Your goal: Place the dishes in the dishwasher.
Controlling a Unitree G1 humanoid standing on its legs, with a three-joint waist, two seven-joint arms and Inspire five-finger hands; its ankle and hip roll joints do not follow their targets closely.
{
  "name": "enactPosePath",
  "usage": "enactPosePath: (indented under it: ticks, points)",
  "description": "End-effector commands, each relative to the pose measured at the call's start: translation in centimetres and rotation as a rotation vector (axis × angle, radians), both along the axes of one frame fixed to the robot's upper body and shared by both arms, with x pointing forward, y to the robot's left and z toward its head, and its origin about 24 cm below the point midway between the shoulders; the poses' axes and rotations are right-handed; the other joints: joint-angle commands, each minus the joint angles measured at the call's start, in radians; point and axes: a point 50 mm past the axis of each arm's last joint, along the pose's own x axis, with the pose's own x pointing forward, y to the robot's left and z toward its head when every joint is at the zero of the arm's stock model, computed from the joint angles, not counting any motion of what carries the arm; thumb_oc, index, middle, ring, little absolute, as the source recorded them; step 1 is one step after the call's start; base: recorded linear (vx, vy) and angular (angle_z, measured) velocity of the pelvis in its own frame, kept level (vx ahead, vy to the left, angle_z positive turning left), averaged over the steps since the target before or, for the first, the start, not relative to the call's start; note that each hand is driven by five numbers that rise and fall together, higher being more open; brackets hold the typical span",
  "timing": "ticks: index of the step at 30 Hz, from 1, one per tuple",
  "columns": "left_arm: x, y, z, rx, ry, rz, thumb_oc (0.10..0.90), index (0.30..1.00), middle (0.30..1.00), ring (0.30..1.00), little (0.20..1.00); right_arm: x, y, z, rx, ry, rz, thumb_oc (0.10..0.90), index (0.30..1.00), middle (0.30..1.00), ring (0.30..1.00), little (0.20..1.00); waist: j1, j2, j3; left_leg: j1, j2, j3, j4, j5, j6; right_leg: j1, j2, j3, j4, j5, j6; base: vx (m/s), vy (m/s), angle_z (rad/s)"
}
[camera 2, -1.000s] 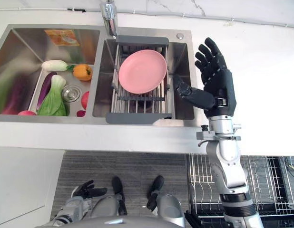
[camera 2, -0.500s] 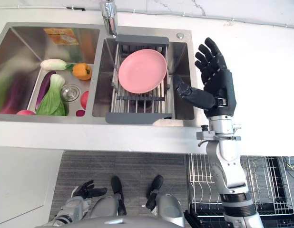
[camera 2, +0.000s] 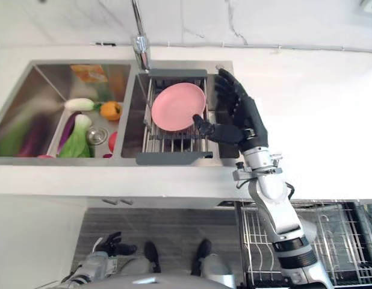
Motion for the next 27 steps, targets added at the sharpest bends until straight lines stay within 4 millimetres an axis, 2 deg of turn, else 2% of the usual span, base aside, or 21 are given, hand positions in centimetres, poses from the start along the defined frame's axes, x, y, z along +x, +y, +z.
enactPosePath:
  ticks: [1,2,3,5,7,9,11,16,23,24,27]
  points:
    - [-1.3,0.7,-0.2,0.052,0.027,-0.073,0.800,0.900,0.900,0.900,0.900,-1.2,0.5,4.3,-0.067,-0.257,0.040,0.800,0.900,0.900,0.900,0.900,0.014,-0.065,-0.154,-0.053,0.088,-0.014,0.071,0.084,-0.069,-0.002,-0.087,0.079,-0.034,0.040,0.105,0.05,-0.014,0.20]
    - [-0.8,0.4,0.0,0.059,-0.001,-0.106,0.800,0.900,0.900,0.900,0.900,-1.4,0.1,5.3,-0.204,-0.316,-0.001,0.800,0.900,0.900,0.900,0.900,0.016,-0.069,-0.147,-0.047,0.083,-0.021,0.076,0.070,-0.066,0.004,-0.085,0.075,-0.035,0.036,0.109,0.04,-0.013,0.20]
    - [-0.8,0.4,0.0,0.059,-0.001,-0.106,0.800,0.900,0.900,0.900,0.900,-1.4,0.1,5.3,-0.204,-0.317,-0.001,0.800,0.900,0.900,0.900,0.900,0.015,-0.069,-0.149,-0.052,0.082,-0.021,0.076,0.073,-0.065,0.000,-0.085,0.074,-0.035,0.039,0.108,0.05,-0.004,0.12]
    - [-1.0,0.4,0.0,0.065,0.007,-0.126,0.800,0.900,0.900,0.900,0.900,-1.7,-0.1,6.5,-0.335,-0.384,-0.023,0.800,0.900,0.900,0.900,0.900,0.013,-0.075,-0.147,-0.051,0.074,-0.023,0.074,0.064,-0.060,-0.004,-0.086,0.077,-0.033,0.041,0.112,0.02,0.009,0.09]
    - [-1.1,0.4,-0.1,0.066,0.013,-0.136,0.800,0.900,0.900,0.900,0.900,-1.8,-0.2,6.8,-0.385,-0.405,-0.032,0.800,0.900,0.900,0.900,0.900,0.011,-0.077,-0.149,-0.053,0.072,-0.020,0.072,0.061,-0.059,-0.008,-0.089,0.078,-0.031,0.042,0.115,0.02,0.023,0.05]
    - [-1.7,0.9,-0.2,0.075,0.028,-0.129,0.800,0.900,0.900,0.900,0.900,-2.2,0.3,7.9,-0.603,-0.489,-0.059,0.800,0.900,0.900,0.900,0.900,0.013,-0.081,-0.148,-0.046,0.065,-0.015,0.062,0.054,-0.059,-0.008,-0.091,0.080,-0.028,0.038,0.120,0.04,0.037,-0.01]
    - [-2.1,1.2,-0.2,0.089,0.047,-0.132,0.800,0.900,0.900,0.900,0.900,-2.3,0.5,8.4,-0.732,-0.543,-0.090,0.800,0.900,0.900,0.900,0.900,0.016,-0.083,-0.148,-0.048,0.062,-0.017,0.056,0.054,-0.055,-0.015,-0.092,0.079,-0.028,0.044,0.121,0.00,0.000,0.00]
    - [-2.8,1.7,-0.4,0.105,0.084,-0.129,0.800,0.900,0.900,0.900,0.900,-1.6,1.5,7.3,-0.993,-0.580,-0.123,0.800,0.900,0.900,0.900,0.900,0.023,-0.085,-0.148,-0.040,0.048,-0.015,0.044,0.044,-0.048,-0.018,-0.100,0.080,-0.030,0.052,0.130,0.01,0.018,-0.02]
    - [-2.7,1.3,-0.5,0.105,0.087,-0.150,0.800,0.900,0.900,0.900,0.900,0.3,2.2,4.3,-1.128,-0.493,-0.139,0.800,0.900,0.900,0.900,0.900,0.045,-0.080,-0.143,-0.040,0.036,-0.029,0.041,0.038,-0.042,-0.013,-0.112,0.066,-0.020,0.049,0.133,0.01,0.011,0.02]
    - [-2.6,1.3,-0.5,0.108,0.088,-0.160,0.800,0.900,0.900,0.900,0.900,0.7,2.5,3.5,-1.201,-0.496,-0.148,0.800,0.900,0.900,0.900,0.900,0.053,-0.079,-0.144,-0.041,0.033,-0.034,0.040,0.037,-0.041,-0.010,-0.114,0.063,-0.019,0.047,0.132,0.01,0.019,0.12]
    - [-2.5,1.1,-0.5,0.111,0.089,-0.165,0.800,0.900,0.900,0.900,0.900,1.4,2.9,2.3,-1.225,-0.461,-0.144,0.800,0.900,0.900,0.900,0.900,0.057,-0.079,-0.142,-0.040,0.030,-0.040,0.040,0.034,-0.039,-0.006,-0.116,0.058,-0.018,0.046,0.131,0.01,0.010,0.09]
